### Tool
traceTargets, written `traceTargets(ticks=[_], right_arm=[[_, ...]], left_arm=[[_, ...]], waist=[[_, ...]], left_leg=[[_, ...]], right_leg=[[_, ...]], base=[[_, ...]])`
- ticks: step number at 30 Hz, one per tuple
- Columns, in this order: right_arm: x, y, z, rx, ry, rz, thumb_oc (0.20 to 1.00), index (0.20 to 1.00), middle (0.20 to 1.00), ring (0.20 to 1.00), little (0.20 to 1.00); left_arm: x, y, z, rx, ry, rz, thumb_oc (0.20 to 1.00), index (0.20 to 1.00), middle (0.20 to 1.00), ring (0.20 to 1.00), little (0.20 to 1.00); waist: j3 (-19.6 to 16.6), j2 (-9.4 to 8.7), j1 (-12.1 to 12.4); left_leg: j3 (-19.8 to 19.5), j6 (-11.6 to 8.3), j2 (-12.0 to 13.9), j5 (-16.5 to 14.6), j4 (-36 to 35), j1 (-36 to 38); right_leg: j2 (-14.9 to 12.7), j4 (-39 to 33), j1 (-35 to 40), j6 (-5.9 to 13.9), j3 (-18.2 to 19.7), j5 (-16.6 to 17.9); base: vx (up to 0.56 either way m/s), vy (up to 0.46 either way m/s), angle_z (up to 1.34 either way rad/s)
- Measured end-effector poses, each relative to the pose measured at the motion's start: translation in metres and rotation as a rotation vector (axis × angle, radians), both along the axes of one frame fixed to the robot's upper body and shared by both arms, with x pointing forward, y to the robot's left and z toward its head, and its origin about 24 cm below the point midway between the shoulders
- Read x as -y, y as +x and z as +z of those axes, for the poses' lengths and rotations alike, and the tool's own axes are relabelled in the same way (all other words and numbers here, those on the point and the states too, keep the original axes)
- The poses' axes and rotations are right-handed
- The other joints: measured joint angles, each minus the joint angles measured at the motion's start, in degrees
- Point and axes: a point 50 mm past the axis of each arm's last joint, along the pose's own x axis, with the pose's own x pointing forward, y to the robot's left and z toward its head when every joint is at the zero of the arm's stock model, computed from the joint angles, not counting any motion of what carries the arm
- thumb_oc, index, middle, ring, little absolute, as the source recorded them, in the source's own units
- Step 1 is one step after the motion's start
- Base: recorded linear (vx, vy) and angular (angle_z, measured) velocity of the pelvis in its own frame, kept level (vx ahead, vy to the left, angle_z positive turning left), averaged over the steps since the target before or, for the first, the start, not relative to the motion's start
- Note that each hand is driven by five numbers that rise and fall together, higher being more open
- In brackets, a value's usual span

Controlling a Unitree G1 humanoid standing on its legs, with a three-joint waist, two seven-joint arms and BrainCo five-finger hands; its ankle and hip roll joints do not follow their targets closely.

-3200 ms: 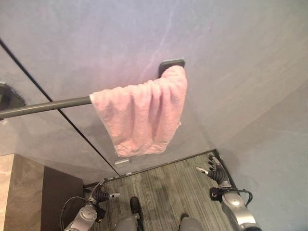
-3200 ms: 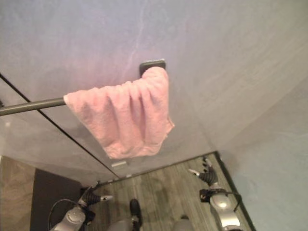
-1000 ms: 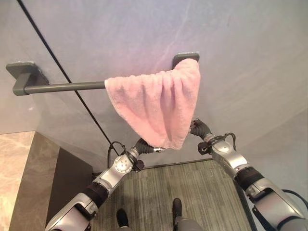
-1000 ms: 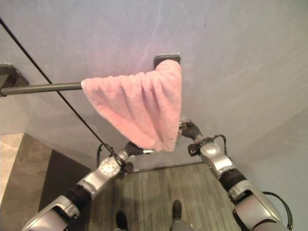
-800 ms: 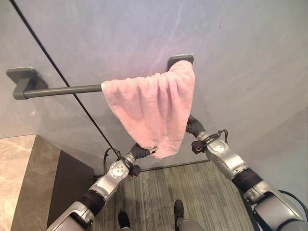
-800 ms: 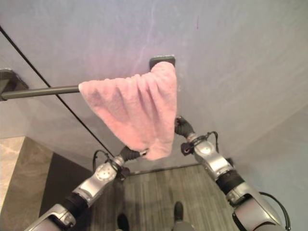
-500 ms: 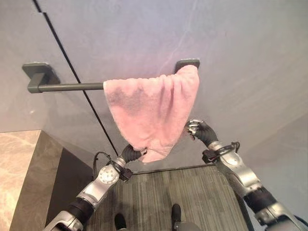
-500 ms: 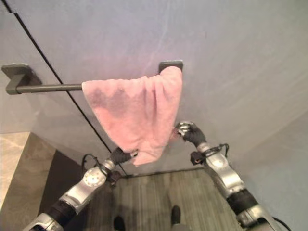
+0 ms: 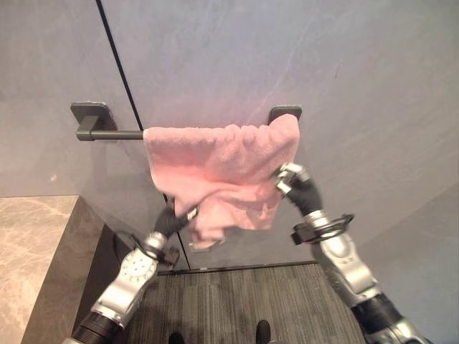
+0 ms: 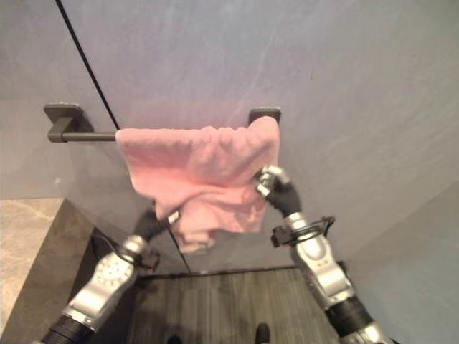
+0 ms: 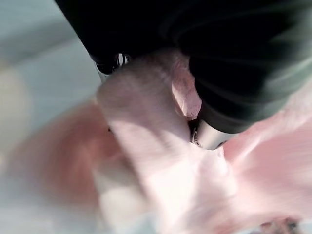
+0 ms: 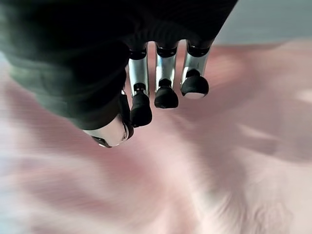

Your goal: Put brush and paste in cup on sink, flatten towel.

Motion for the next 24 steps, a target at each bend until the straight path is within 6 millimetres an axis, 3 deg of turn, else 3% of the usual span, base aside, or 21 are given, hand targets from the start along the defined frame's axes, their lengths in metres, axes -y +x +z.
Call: traceTargets(ticks=[2,3,8,11,16,20,22,24], right_arm=[[-0.005,0.001,-0.007,-0.041,-0.050,0.010,0.200,0.200,0.200,0.200,0.200],[-0.010,-0.001,-0.002,-0.020,-0.030,0.024,0.200,0.200,0.200,0.200,0.200],[-0.034,-0.017,0.072,0.274,0.147,0.173,0.200,0.200,0.200,0.200,0.200],[-0.037,-0.021,0.090,0.352,0.192,0.202,0.200,0.200,0.200,0.200,0.200],[-0.036,-0.036,0.103,0.395,0.282,0.243,0.200,0.200,0.200,0.200,0.200],[-0.030,-0.043,0.108,0.432,0.272,0.262,0.200,0.200,0.200,0.200,0.200],[-0.026,-0.044,0.100,0.406,0.263,0.246,0.200,0.200,0.200,0.200,0.200],[-0.026,-0.038,0.076,0.354,0.079,0.218,0.200,0.200,0.200,0.200,0.200]], left_arm=[[0.004,0.000,0.005,0.020,-0.019,-0.012,0.200,0.200,0.200,0.200,0.200],[0.005,-0.002,0.012,0.049,-0.037,-0.013,0.200,0.200,0.200,0.200,0.200],[0.009,-0.009,0.084,0.340,-0.198,-0.029,0.200,0.200,0.200,0.200,0.200],[0.012,-0.009,0.098,0.410,-0.218,-0.051,0.200,0.200,0.200,0.200,0.200],[0.013,-0.018,0.125,0.521,-0.323,-0.056,0.200,0.200,0.200,0.200,0.200],[0.009,-0.020,0.124,0.530,-0.352,-0.023,0.200,0.200,0.200,0.200,0.200],[0.001,-0.019,0.106,0.489,-0.378,0.067,0.200,0.200,0.200,0.200,0.200],[-0.013,-0.015,0.046,0.297,-0.376,0.285,0.200,0.200,0.200,0.200,0.200]], waist=[[0.11,0.09,0.95],[0.22,0.17,1.57],[0.72,0.41,3.46],[0.92,-0.10,3.92],[2.35,-0.88,3.67],[2.38,-0.87,3.26],[2.36,-0.83,3.03],[2.53,-0.94,2.65]], left_leg=[[-0.59,0.07,-0.05,0.17,0.00,-0.44],[-0.69,0.07,-0.06,0.20,0.01,-0.45],[-1.60,-0.12,-0.24,0.29,0.06,-0.35],[-2.19,-0.09,-0.29,0.23,0.22,-0.35],[-2.18,-0.09,-0.38,0.22,0.22,-0.38],[-1.92,-0.10,-0.43,0.14,0.23,-0.33],[-1.84,-0.13,-0.41,0.11,0.23,-0.19],[-1.81,-0.12,-0.39,0.11,0.23,-0.06]], right_leg=[[-0.09,-0.07,-0.04,0.10,-0.53,-0.06],[-0.09,-0.16,0.00,0.11,-0.57,-0.06],[-0.31,-0.01,0.81,0.53,-1.51,-0.42],[-0.43,0.03,1.36,0.57,-2.39,-0.58],[-0.54,0.05,1.31,0.57,-2.41,-0.57],[-0.49,0.06,1.21,0.51,-2.31,-0.65],[-0.49,0.06,1.29,0.51,-2.28,-0.69],[-0.44,0.06,1.44,0.52,-2.32,-0.69]], base=[[-0.03,0.009,0.18],[-0.01,-0.008,0.10],[-0.01,-0.004,0.09],[0.00,-0.004,0.15],[0.00,0.000,0.00],[0.01,0.006,-0.02],[0.00,0.000,0.00],[0.00,0.000,0.00]])
